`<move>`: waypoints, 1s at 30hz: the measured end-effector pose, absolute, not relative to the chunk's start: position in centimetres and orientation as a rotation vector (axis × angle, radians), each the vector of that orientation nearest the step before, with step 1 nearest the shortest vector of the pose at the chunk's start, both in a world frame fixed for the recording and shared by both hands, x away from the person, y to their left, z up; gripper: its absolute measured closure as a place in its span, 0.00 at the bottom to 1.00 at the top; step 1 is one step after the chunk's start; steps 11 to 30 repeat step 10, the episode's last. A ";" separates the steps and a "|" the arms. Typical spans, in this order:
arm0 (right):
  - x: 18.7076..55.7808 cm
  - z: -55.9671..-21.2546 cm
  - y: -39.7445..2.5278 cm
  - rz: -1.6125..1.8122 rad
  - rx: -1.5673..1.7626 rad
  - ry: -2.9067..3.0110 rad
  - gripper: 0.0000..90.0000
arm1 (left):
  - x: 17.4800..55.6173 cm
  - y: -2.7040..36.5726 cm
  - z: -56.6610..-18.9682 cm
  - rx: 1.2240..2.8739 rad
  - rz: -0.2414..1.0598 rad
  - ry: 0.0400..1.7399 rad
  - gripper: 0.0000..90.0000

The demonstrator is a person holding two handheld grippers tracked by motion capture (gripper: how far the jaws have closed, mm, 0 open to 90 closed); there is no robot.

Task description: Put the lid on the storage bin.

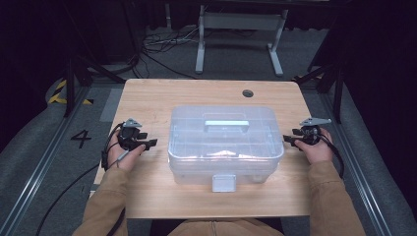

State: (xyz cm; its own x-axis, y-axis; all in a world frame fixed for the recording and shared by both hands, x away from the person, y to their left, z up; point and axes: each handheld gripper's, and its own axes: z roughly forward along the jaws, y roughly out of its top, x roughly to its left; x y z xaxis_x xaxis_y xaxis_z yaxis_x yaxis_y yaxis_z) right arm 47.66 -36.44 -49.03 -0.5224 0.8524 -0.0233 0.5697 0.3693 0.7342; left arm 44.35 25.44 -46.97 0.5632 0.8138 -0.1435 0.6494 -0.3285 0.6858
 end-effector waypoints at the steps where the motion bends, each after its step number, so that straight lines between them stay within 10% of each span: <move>1: 47.7 -49.1 -36.4 0.955 1.231 2.239 0.49 | 44.4 25.4 -47.0 2.084 0.296 1.168 0.49; 30: 47.8 -49.5 -36.2 0.938 1.228 2.246 0.46 | 44.2 25.6 -47.0 2.096 0.290 1.179 0.49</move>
